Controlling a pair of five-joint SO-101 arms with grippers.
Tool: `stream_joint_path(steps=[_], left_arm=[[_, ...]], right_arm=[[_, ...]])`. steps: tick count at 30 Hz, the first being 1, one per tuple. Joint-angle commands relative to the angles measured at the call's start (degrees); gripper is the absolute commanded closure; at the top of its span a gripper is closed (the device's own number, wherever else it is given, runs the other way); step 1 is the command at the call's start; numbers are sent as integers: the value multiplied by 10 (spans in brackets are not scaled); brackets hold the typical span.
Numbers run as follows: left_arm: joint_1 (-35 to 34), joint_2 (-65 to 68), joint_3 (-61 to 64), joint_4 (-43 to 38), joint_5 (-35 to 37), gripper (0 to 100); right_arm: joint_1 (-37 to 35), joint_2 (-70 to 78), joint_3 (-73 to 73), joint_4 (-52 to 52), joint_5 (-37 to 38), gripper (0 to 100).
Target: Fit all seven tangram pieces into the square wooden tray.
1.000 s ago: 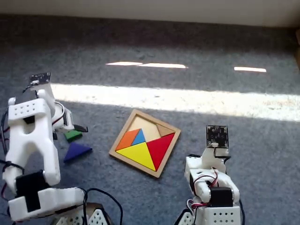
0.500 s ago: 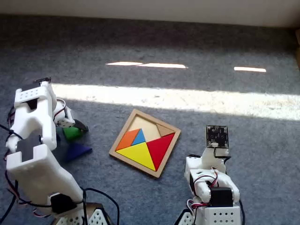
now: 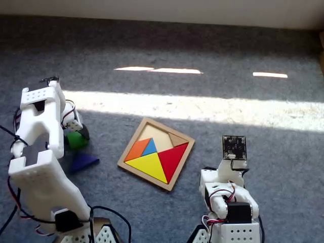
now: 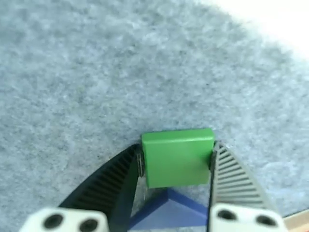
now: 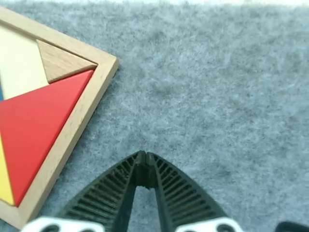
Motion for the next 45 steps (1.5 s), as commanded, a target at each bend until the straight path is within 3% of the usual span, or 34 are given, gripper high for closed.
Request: stream_joint_path(steps=[1,6,13,22,31,45], left_arm=[[29,1,-27,18,5,822],[69,-36,-21,29,4,823],[112,-164,48,12,1,927],[182,-286,93,14,-47,927],[316,-309,89,-1,-189,927],[456,-297,94,-83,-320,926]], right_arm=[[6,-6,73,3,5,993],[6,-6,73,3,5,993],[11,-6,73,3,5,993],[29,-6,73,-1,5,993],[29,-6,73,-1,5,993],[29,-6,73,-2,5,993]])
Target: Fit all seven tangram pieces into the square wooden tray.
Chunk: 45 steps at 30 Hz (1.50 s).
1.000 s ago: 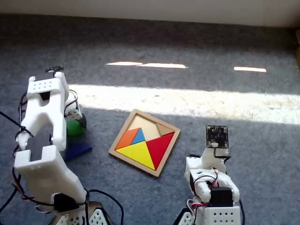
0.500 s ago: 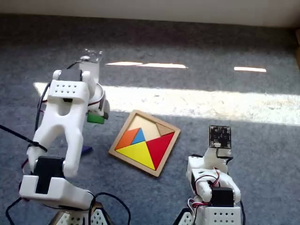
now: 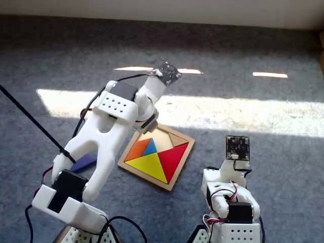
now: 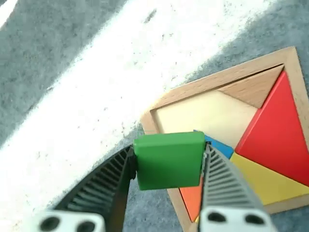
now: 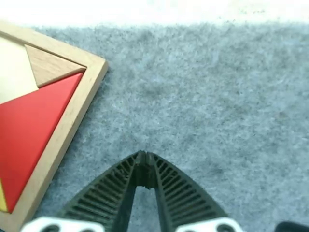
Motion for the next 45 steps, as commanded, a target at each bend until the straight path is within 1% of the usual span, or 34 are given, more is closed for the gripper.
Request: stream_joint_path(steps=[1,6,10,16,19,22,33,36,39,45], left_arm=[[38,-7,-3,-11,-35,925],[67,58,-9,-11,-40,839],[90,89,-22,-13,-40,835],[117,97,-31,-13,-40,828],[114,97,-34,-14,-38,777],[107,97,-35,-16,-38,749],[67,92,-86,-9,-37,747],[63,92,-91,21,-37,748],[63,92,-87,40,-37,751],[56,97,-55,35,-38,751]], right_arm=[[7,-6,73,-2,5,993],[15,-6,73,-23,3,993],[46,-6,73,-43,3,993],[46,-6,73,-43,3,993],[46,-6,73,-43,4,993],[46,-6,73,-43,4,993],[46,-6,73,-43,5,993],[46,-6,73,-43,5,993],[46,-6,73,-43,5,993],[46,-6,73,-43,5,993]])
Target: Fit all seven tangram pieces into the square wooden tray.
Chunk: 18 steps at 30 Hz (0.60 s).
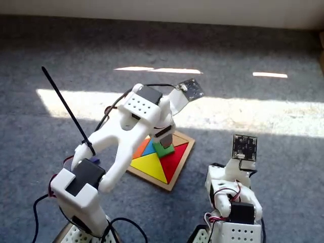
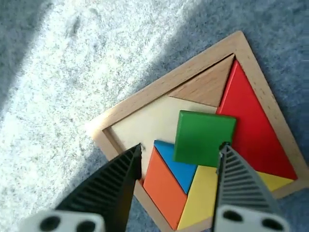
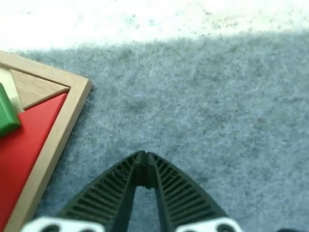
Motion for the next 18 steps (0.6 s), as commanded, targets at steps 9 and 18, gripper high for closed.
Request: stream_joint_path(steps=[9,18], left_arm=[[-21,-3,76,-79,-5,751],[-29,-3,82,-141,-4,751]], right_arm=[[6,-6,73,-16,5,993],[6,-6,73,-15,5,993]])
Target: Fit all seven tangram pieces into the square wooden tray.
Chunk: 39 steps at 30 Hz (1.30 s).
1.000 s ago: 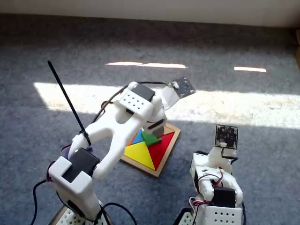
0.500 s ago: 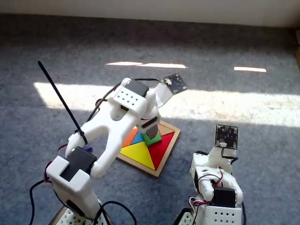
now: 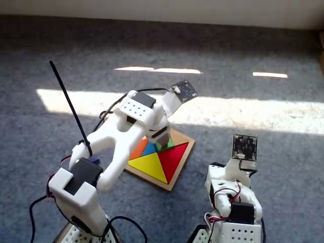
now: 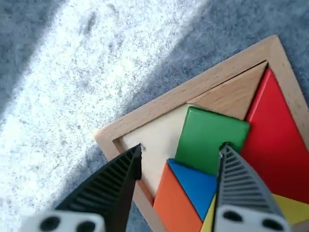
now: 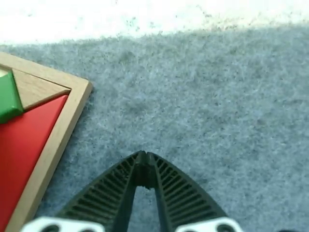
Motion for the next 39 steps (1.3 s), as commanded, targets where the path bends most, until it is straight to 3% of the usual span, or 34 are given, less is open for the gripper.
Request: stream_joint_path(steps=[1,11,16,19,24,27,33,39], left_arm=[[-7,-2,2,-30,-5,751],[-8,-10,-3,-16,-4,752],[-27,-69,-29,57,6,752],[-61,-132,-34,105,59,748],[-141,-243,-13,206,58,742],[-213,-305,22,251,10,704],[-374,-387,131,251,-114,678],[-458,-403,263,147,-207,679]], right_arm=[[6,-6,73,-12,5,993],[7,-6,73,-12,5,993],[7,-6,73,-12,5,993],[7,-6,73,-12,5,993],[7,-6,73,-12,5,993],[7,-6,73,-12,5,993],[7,-6,73,-12,5,993],[7,-6,73,-12,5,993]])
